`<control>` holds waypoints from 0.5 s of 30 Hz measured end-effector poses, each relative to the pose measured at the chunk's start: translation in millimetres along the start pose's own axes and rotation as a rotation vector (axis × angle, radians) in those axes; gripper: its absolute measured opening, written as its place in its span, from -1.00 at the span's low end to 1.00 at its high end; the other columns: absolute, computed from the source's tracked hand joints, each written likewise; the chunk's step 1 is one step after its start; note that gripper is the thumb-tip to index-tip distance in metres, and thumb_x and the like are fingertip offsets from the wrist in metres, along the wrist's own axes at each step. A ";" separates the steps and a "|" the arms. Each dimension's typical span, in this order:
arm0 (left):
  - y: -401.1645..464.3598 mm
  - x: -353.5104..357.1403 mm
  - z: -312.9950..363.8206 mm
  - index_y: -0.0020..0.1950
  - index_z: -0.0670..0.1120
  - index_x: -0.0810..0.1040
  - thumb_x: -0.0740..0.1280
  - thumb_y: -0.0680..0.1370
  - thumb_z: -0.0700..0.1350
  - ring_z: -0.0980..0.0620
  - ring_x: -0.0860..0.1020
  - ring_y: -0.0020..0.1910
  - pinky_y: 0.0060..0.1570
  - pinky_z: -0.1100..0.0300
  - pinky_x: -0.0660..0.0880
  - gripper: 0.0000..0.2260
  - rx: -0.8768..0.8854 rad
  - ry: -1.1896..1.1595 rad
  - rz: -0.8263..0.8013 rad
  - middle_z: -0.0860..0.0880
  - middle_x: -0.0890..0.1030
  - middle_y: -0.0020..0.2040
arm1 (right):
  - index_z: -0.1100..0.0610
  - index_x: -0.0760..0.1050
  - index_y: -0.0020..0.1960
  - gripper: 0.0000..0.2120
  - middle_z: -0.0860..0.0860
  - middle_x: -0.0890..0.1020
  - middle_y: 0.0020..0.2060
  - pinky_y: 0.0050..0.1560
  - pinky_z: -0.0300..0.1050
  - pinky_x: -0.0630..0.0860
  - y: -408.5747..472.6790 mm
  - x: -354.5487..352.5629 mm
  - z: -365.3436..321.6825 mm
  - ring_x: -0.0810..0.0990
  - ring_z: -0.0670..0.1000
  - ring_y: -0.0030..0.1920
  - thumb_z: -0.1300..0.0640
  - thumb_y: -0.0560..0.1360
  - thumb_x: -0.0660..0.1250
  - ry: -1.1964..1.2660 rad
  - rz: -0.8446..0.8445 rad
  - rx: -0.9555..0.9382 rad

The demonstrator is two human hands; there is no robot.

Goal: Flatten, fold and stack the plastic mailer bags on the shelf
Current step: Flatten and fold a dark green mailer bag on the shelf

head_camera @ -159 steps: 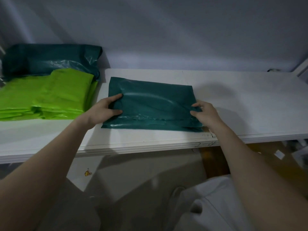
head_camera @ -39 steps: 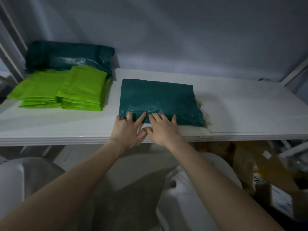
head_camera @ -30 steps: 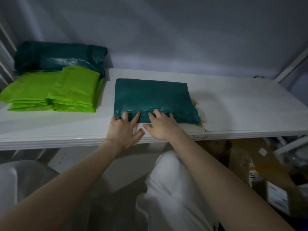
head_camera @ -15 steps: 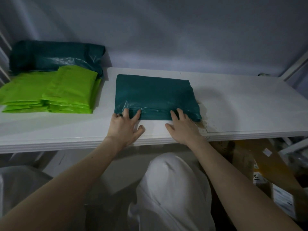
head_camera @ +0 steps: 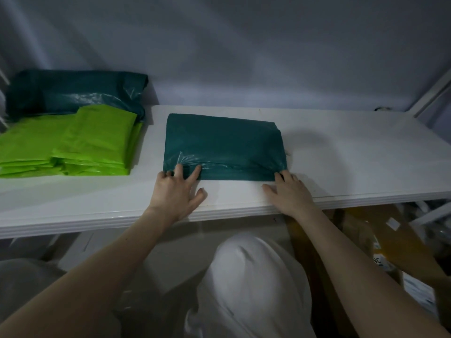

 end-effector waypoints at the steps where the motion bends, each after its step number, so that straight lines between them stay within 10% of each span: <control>1: 0.4 -0.3 -0.2 0.53 0.00 -0.02 -0.29 0.49 0.22 -0.12 0.50 -0.13 -0.18 0.09 0.24 -0.36 -0.007 -0.006 0.006 -0.21 0.38 0.20 | 0.17 0.05 0.52 -0.42 0.07 0.17 0.47 0.41 0.04 0.21 0.3 -0.5 0.5 0.18 0.11 0.43 -0.14 0.61 -0.09 0.018 0.004 0.005; 9: 2.4 5.9 -2.3 0.51 0.01 0.09 -0.31 0.40 0.22 -0.17 0.52 -0.03 -0.09 0.09 0.39 -0.28 -0.065 -0.108 0.051 -0.22 0.42 0.17 | 0.19 0.12 0.48 -0.44 0.10 0.25 0.42 0.31 0.05 0.29 4.6 -0.7 0.0 0.24 0.12 0.38 -0.13 0.61 -0.09 -0.008 0.026 0.013; 15: 6.9 11.5 -10.7 0.52 0.07 0.07 -0.22 0.44 0.25 -0.30 0.28 0.34 0.36 -0.13 0.19 -0.33 -0.140 -0.245 -0.031 -0.26 0.31 0.32 | 0.14 0.31 0.35 -0.55 0.10 0.37 0.30 0.26 0.10 0.30 15.5 -20.2 -1.7 0.31 0.12 0.30 -0.09 0.61 -0.05 0.032 0.054 0.013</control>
Point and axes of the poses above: each hand's wrist, its own y-axis towards the middle knuckle, its own x-axis out of the palm, z = x × y, the point moved 5 cm from there along y, towards the middle knuckle
